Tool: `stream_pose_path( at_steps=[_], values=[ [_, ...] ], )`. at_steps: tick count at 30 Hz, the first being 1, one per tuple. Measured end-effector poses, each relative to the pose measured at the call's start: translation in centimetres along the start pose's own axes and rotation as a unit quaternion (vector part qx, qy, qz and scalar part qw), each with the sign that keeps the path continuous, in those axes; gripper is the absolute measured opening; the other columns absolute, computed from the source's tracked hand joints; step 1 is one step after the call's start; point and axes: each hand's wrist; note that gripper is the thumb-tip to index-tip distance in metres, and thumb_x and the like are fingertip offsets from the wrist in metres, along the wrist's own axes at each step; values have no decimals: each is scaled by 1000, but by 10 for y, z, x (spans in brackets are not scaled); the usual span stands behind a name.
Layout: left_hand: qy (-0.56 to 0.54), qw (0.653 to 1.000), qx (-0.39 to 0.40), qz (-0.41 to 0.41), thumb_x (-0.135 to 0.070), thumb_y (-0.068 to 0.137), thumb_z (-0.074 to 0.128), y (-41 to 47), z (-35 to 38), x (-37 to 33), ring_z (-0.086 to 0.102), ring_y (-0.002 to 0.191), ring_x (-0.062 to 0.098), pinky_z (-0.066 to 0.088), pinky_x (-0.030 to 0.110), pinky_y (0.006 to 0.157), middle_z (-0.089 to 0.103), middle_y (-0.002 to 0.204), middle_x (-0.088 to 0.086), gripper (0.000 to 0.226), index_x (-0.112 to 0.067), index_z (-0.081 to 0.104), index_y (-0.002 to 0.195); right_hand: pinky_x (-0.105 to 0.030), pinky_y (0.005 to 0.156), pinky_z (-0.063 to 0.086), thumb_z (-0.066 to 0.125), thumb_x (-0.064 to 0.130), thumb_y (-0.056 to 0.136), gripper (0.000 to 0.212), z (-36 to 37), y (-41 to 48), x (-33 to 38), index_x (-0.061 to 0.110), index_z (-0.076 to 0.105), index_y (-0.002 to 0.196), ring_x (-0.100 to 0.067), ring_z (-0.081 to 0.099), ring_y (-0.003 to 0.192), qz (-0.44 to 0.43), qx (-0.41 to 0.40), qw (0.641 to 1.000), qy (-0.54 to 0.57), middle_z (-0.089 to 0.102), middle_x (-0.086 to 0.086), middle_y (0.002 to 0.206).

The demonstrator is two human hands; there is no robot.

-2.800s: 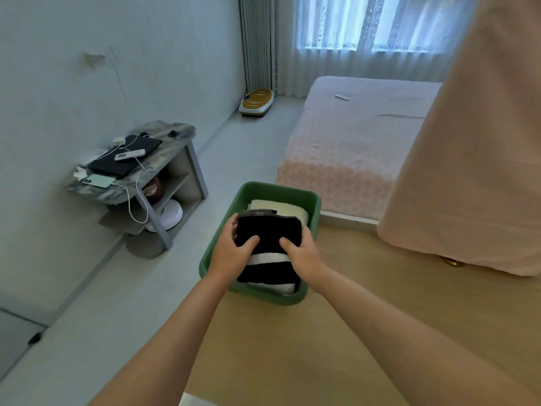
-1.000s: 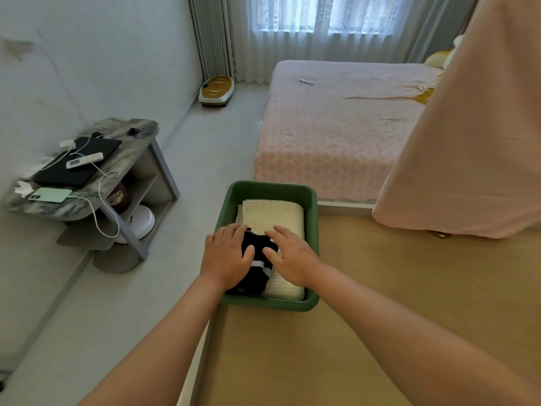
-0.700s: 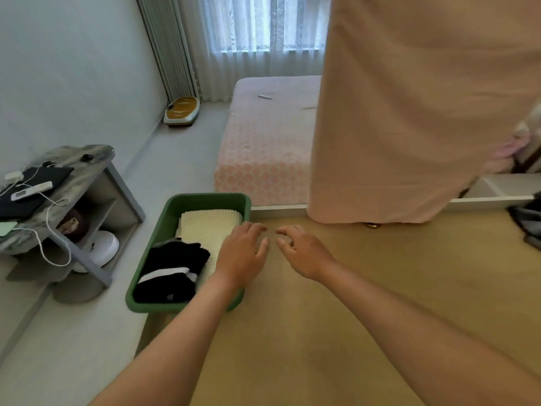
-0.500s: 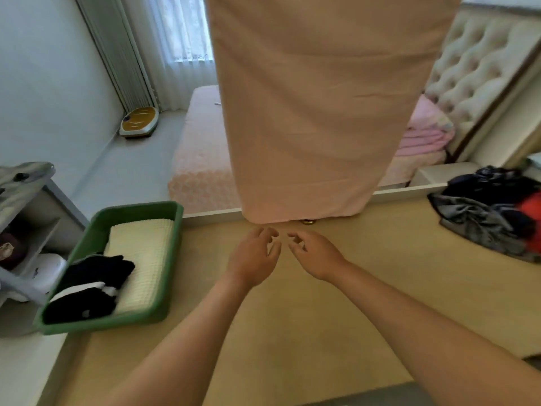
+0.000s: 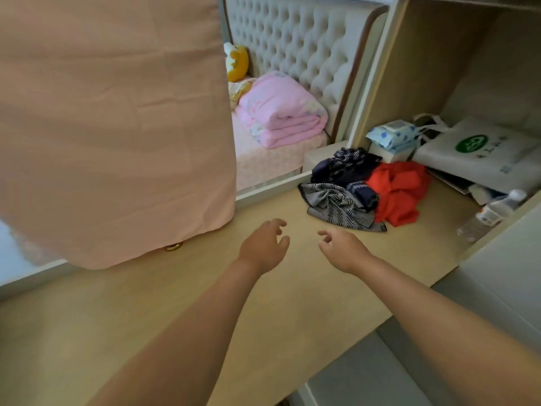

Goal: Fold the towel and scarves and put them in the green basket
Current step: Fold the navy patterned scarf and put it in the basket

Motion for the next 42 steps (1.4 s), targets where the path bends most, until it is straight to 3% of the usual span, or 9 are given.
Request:
stream_pose_path(
  at_steps=[14, 19, 23, 26, 28, 32, 34, 37, 42],
  values=[
    [95, 991, 90, 41, -28, 97, 45, 214, 133, -67, 51, 122, 30, 47, 40, 93, 49, 139, 5, 44, -22, 42, 141, -37, 105, 42, 57, 22, 92, 43, -57, 159, -157, 18, 54, 135, -25, 51, 125, 35, -14, 999, -31, 46, -5, 141],
    [122, 987, 93, 40, -24, 96, 46, 264, 177, -66, 38, 134, 29, 42, 43, 104, 38, 149, 5, 55, -22, 33, 149, -33, 114, 33, 57, 19, 93, 59, -49, 216, -190, 18, 40, 149, -22, 37, 142, 0, 6, 998, -58, 22, -1, 162],
    [140, 985, 71, 64, -15, 93, 47, 293, 203, -59, 29, 142, 25, 38, 44, 109, 28, 157, 0, 64, -22, 24, 153, -27, 116, 23, 56, 19, 98, 71, -37, 253, -203, 20, 19, 158, -19, 26, 148, -21, 37, 998, -55, 20, -3, 164],
    [140, 985, 74, 65, -11, 93, 46, 305, 215, -56, 23, 145, 22, 36, 42, 111, 20, 161, -2, 71, -23, 17, 155, -34, 112, 32, 57, 16, 98, 73, -24, 269, -208, 19, 16, 158, -28, 37, 141, 1, 33, 999, -16, 35, -11, 156],
    [148, 984, 73, 73, -8, 93, 46, 307, 218, -55, 23, 145, 24, 37, 42, 110, 18, 161, -2, 73, -26, 15, 156, -33, 107, 38, 58, 14, 97, 60, -20, 274, -211, 15, 35, 152, -29, 48, 132, -2, 21, 999, -32, 51, -13, 143],
    [203, 973, 64, 87, -13, 94, 53, 308, 212, -59, 30, 140, 27, 41, 42, 105, 21, 160, 2, 73, -34, 20, 154, -27, 95, 42, 56, 14, 97, 22, -29, 270, -207, 15, 73, 112, -22, 60, 113, -47, 25, 999, 2, 66, -5, 119],
    [222, 969, 64, 92, -20, 95, 53, 305, 204, -65, 42, 130, 26, 40, 40, 102, 39, 150, 0, 57, -36, 38, 147, -27, 90, 43, 55, 13, 95, 20, -41, 264, -199, 19, 73, 99, -20, 61, 107, -70, 14, 996, 55, 67, -2, 110],
    [178, 980, 32, 77, -27, 99, 49, 298, 186, -74, 59, 105, 23, 46, 35, 81, 62, 113, -4, 28, -31, 65, 121, -32, 89, 44, 52, 14, 89, 20, -60, 255, -190, 28, 65, 86, -20, 59, 100, -124, -51, 989, 69, 65, 3, 100],
    [98, 992, -34, 74, -19, 100, 45, 279, 151, -98, 58, 97, 20, 52, 39, 74, 61, 109, -3, 28, -25, 63, 120, -45, 89, 44, 39, 19, 93, 19, -83, 236, -174, 19, 58, 96, -26, 58, 94, -159, -98, 981, 55, 61, 0, 97]
  ],
)
Point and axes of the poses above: each hand's wrist, its own y-axis towards the middle knuckle, its own z-axis out of the palm, x = y × z
